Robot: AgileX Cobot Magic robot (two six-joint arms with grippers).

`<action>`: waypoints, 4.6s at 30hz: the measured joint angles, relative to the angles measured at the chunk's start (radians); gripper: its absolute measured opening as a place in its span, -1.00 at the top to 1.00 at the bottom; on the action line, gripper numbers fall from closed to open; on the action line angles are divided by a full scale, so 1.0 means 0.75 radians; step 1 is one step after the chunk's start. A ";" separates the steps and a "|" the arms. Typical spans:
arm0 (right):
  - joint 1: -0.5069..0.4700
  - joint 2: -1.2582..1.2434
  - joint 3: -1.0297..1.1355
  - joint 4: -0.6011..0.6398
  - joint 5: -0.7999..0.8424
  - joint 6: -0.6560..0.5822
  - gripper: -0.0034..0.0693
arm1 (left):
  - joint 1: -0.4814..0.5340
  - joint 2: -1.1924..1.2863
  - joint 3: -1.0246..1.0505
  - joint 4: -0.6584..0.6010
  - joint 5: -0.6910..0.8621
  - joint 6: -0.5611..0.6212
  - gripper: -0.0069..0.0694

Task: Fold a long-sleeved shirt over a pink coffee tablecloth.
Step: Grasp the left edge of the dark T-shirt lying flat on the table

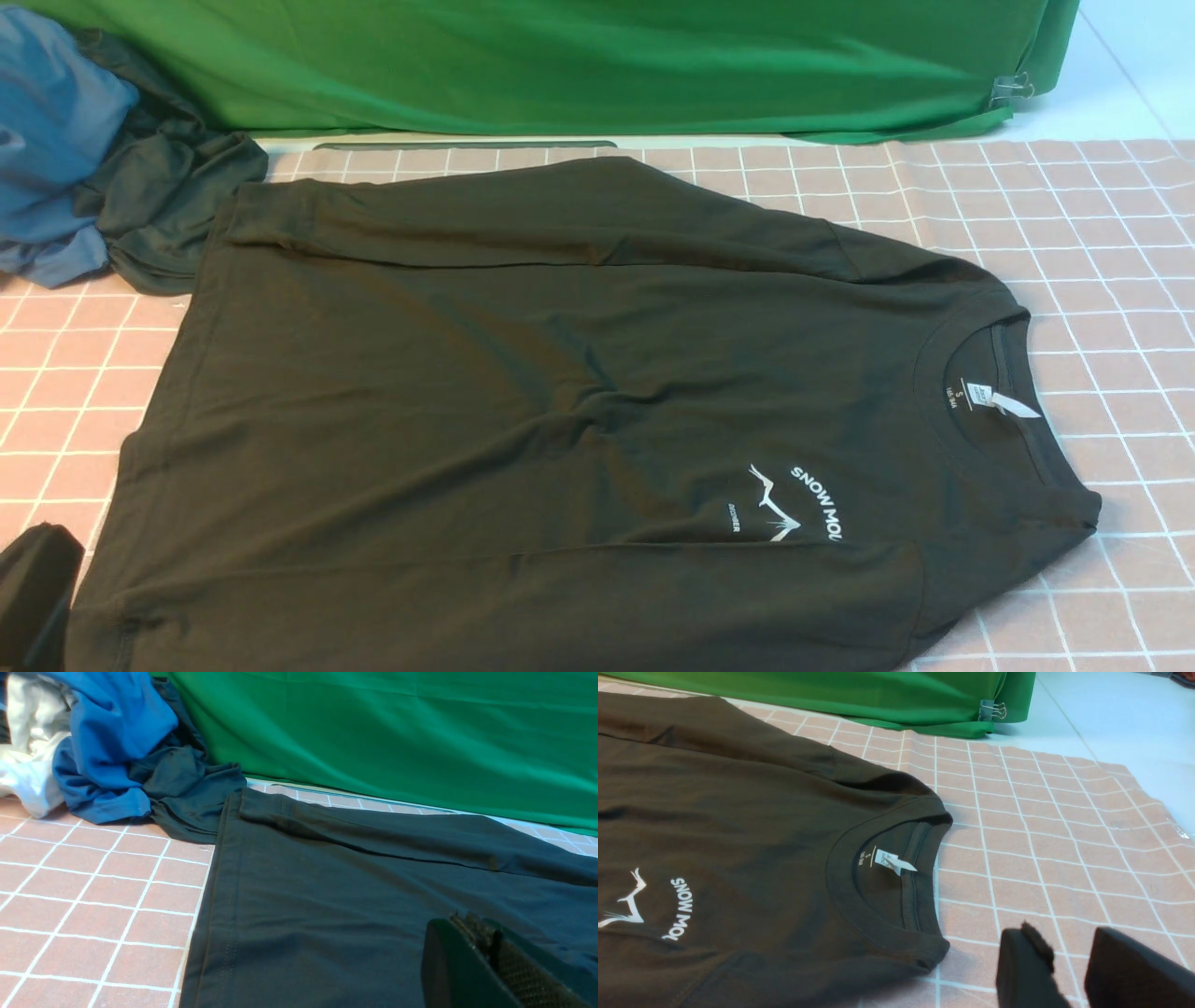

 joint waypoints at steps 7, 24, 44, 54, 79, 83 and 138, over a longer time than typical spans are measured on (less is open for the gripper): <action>0.000 0.000 0.000 0.000 0.000 0.000 0.23 | 0.000 0.000 0.000 0.064 0.000 0.000 0.78; 0.000 0.000 0.000 0.000 -0.015 0.002 0.23 | 0.000 0.000 0.000 -0.217 -0.240 -0.053 0.78; 0.001 0.000 0.000 0.346 -0.827 0.760 0.26 | 0.000 -0.001 -0.096 -0.406 -0.721 -0.372 0.78; 0.200 0.383 -0.679 0.013 -0.062 0.670 0.80 | 0.000 0.617 -0.916 -0.303 0.605 -0.361 0.78; 0.837 1.845 -1.620 0.294 1.057 -0.354 0.80 | 0.000 1.096 -1.063 0.053 1.413 -0.467 0.78; 0.837 1.861 -1.620 0.313 1.060 -0.377 0.80 | 0.000 1.158 -1.063 0.033 1.406 -0.387 0.78; 0.837 1.861 -1.622 0.488 0.912 -0.455 0.80 | 0.000 2.147 -1.082 0.272 1.026 0.069 0.74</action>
